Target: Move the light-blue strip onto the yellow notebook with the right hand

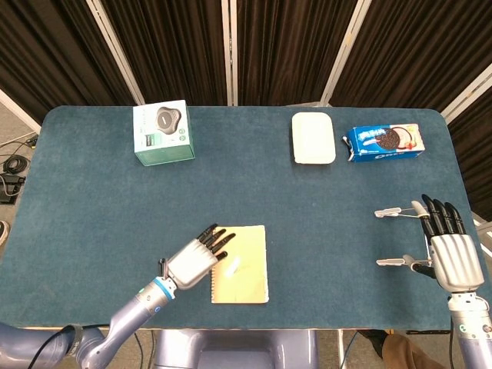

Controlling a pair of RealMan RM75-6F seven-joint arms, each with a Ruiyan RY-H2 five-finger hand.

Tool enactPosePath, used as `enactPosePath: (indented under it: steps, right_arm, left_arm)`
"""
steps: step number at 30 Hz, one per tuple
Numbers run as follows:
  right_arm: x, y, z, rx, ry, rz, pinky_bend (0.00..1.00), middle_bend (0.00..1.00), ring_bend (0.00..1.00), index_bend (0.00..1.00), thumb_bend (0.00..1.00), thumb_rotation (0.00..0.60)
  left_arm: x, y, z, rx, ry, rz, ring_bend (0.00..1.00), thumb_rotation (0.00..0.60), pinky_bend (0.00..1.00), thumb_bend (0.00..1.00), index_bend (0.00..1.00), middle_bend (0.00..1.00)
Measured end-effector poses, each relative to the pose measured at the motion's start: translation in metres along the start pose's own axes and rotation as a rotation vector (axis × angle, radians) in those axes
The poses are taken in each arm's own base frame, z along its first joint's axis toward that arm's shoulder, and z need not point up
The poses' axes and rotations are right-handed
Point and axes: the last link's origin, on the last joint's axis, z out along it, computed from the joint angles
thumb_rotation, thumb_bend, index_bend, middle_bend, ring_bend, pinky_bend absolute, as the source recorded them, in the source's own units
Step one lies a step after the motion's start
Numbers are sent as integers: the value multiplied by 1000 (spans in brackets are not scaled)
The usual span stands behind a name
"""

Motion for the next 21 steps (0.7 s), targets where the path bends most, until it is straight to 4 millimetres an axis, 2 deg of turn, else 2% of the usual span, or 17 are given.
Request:
enactPosePath:
  steps: [1,3,4,5,6,8,10,14,19,21]
  right_arm:
    - [0,0,0,1,-1,0,0,0,0,26,0,600]
    - [-1,-1,0,3,-2,-1,0,0,0,26,0,600]
    - [-1,-1,0,4,-2,-1,0,0,0,26,0,600]
    - [-1,-1,0,4,-3,-1,0,0,0,26,0,600]
    - [-1,-1,0,4,-4,-1,0,0,0,26,0,600]
    - [-1,-1,0,4,-5,-1,0,0,0,26,0,600]
    - [-2,-1,1,3,-6,-2,0,0,0,25,0,600]
    - [-2,0,1,-1,-5,-10,0,0,0,13,0,600]
    - [-1,0,1,-2,7,-24,0,0,0,1,0,600]
    - [-1,0,1,-2,11,-26,0,0,0,0,0,600]
  left_arm:
    - [6,-6,-2,19,17,-5,0,600,0,861,237,0]
    - [14,-17,-6,54,43,-9,0,600,0,750,135,0]
    - [20,-25,-9,82,61,-11,0,600,0,633,69,0]
    - [24,-31,-12,104,73,-12,0,600,0,546,35,0]
    - [27,-37,-16,127,84,-15,0,600,0,410,4,0]
    - [34,-51,-26,185,105,-24,0,600,0,152,0,0]
    - [40,-64,-38,247,126,-32,0,600,0,27,0,0]
    - [44,-88,-69,385,169,-60,0,600,0,0,0,0]
    - [41,-120,-133,581,201,-107,0,600,0,0,0,0]
    - [38,-124,-149,617,204,-130,0,600,0,0,0,0]
